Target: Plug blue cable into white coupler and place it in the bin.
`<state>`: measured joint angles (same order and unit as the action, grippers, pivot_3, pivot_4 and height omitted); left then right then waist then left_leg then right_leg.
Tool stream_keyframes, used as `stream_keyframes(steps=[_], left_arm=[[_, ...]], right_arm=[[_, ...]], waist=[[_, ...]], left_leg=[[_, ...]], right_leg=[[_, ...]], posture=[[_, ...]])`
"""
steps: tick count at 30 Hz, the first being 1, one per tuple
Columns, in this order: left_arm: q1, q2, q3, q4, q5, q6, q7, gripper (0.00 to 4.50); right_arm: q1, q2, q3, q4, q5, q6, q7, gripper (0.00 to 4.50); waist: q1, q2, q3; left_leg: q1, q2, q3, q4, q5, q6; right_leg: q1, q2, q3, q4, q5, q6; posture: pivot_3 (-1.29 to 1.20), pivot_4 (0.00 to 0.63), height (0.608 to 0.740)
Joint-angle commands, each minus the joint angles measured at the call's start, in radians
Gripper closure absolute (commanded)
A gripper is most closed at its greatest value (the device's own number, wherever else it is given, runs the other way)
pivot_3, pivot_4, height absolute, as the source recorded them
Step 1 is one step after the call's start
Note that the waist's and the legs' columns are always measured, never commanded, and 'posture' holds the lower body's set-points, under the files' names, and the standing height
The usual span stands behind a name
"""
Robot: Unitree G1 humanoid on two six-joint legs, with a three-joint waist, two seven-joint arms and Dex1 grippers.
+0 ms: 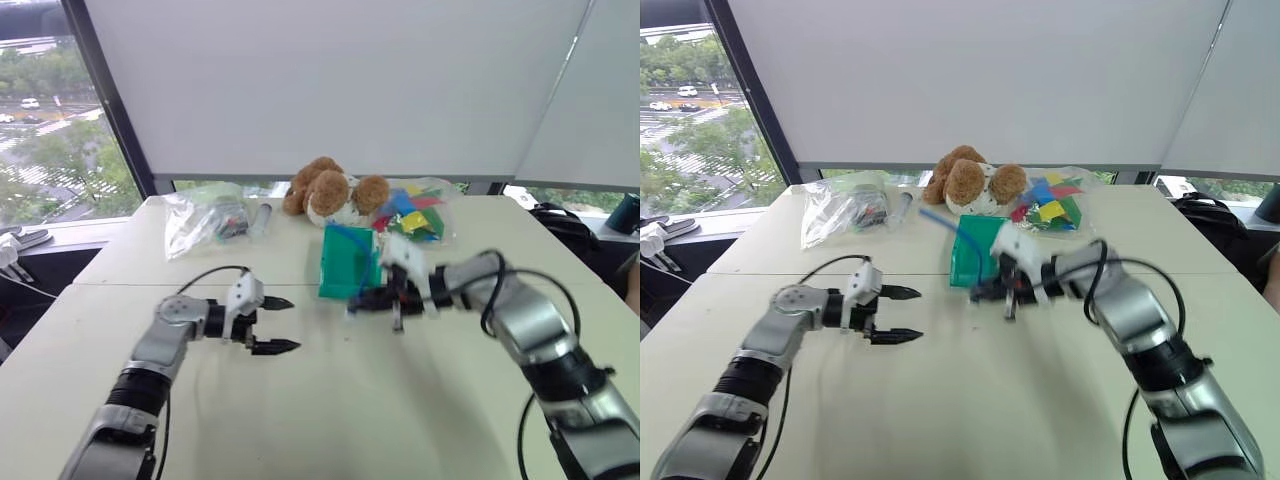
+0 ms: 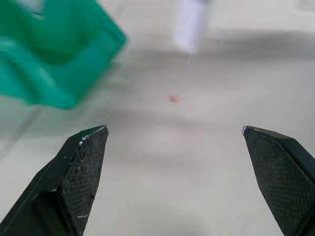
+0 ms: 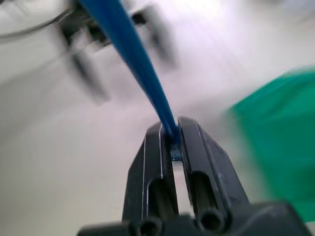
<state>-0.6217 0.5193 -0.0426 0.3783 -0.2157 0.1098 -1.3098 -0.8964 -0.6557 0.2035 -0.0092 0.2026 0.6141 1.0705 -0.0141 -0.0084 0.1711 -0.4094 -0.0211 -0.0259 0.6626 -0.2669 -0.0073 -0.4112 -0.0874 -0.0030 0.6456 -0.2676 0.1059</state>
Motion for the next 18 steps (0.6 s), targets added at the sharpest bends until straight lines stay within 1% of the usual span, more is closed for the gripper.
stream_keyframes(steps=[1, 4, 6, 8, 11, 12, 13, 18], left_arm=[[0.026, 0.014, 0.044, -0.072, -0.043, 0.043, 0.056, 0.04], [0.050, 0.014, 0.052, -0.121, -0.052, 0.074, 0.099, 0.04], [0.071, 0.009, 0.063, -0.168, -0.075, 0.115, 0.129, 0.04], [0.089, 0.009, 0.066, -0.208, -0.086, 0.149, 0.161, 0.04], [0.104, 0.012, 0.066, -0.244, -0.094, 0.180, 0.193, 0.04], [0.108, 0.013, 0.065, -0.254, -0.099, 0.190, 0.198, 0.00], [0.113, 0.015, 0.063, -0.265, -0.102, 0.198, 0.203, 0.00], [0.125, 0.021, 0.061, -0.302, -0.117, 0.227, 0.224, 0.00]], right_arm=[[-0.130, 0.051, -0.002, 0.272, -0.096, -0.158, -0.098, 4.50], [-0.238, 0.118, 0.011, 0.540, -0.166, -0.285, -0.181, 4.50], [-0.307, 0.178, 0.017, 0.754, -0.211, -0.371, -0.257, 4.50], [-0.365, 0.243, -0.001, 0.962, -0.229, -0.425, -0.333, 4.50], [-0.413, 0.295, -0.029, 1.156, -0.239, -0.458, -0.387, 4.50], [-0.420, 0.303, -0.034, 1.194, -0.242, -0.465, -0.395, 3.68], [-0.424, 0.309, -0.037, 1.224, -0.249, -0.473, -0.404, 3.34], [-0.453, 0.311, -0.074, 1.280, -0.258, -0.503, -0.433, 0.77]], waist=[[0.000, 0.000, 0.000], [0.001, 0.000, 0.000], [-0.001, 0.000, 0.001], [-0.005, 0.000, 0.001], [-0.007, 0.000, 0.001], [-0.006, 0.001, 0.001], [-0.005, 0.001, 0.001], [-0.007, 0.003, 0.002]], left_leg=[[0.000, 0.000, 0.000, 0.000, 0.000, 0.000], [0.000, 0.000, 0.001, -0.001, 0.000, 0.000], [0.000, -0.001, 0.002, -0.001, 0.000, -0.001], [0.000, -0.002, 0.003, -0.002, 0.000, -0.001], [0.000, -0.001, 0.003, -0.003, 0.001, -0.002], [0.000, -0.001, 0.003, -0.003, 0.001, -0.002], [0.000, -0.001, 0.003, -0.004, 0.001, -0.002], [0.000, -0.002, 0.003, -0.005, 0.002, -0.003]], right_leg=[[0.000, 0.000, 0.000, 0.000, 0.000, 0.000], [-0.001, 0.000, 0.000, 0.000, 0.000, 0.000], [-0.001, 0.000, 0.000, 0.000, 0.000, 0.000], [-0.001, 0.000, 0.000, 0.000, 0.000, 0.000], [-0.002, 0.000, 0.000, 0.001, 0.000, 0.000], [-0.003, 0.000, 0.000, 0.001, 0.000, 0.000], [-0.003, 0.000, 0.000, 0.001, 0.000, 0.000], [-0.003, 0.000, 0.000, 0.001, 0.000, 0.000]], posture=[[0.00, 0.150, 0.740], [0.00, 0.150, 0.740], [0.00, 0.150, 0.740], [0.00, 0.150, 0.740], [0.00, 0.150, 0.740], [0.00, 0.150, 0.740], [0.00, 0.150, 0.740], [0.00, 0.150, 0.740]])
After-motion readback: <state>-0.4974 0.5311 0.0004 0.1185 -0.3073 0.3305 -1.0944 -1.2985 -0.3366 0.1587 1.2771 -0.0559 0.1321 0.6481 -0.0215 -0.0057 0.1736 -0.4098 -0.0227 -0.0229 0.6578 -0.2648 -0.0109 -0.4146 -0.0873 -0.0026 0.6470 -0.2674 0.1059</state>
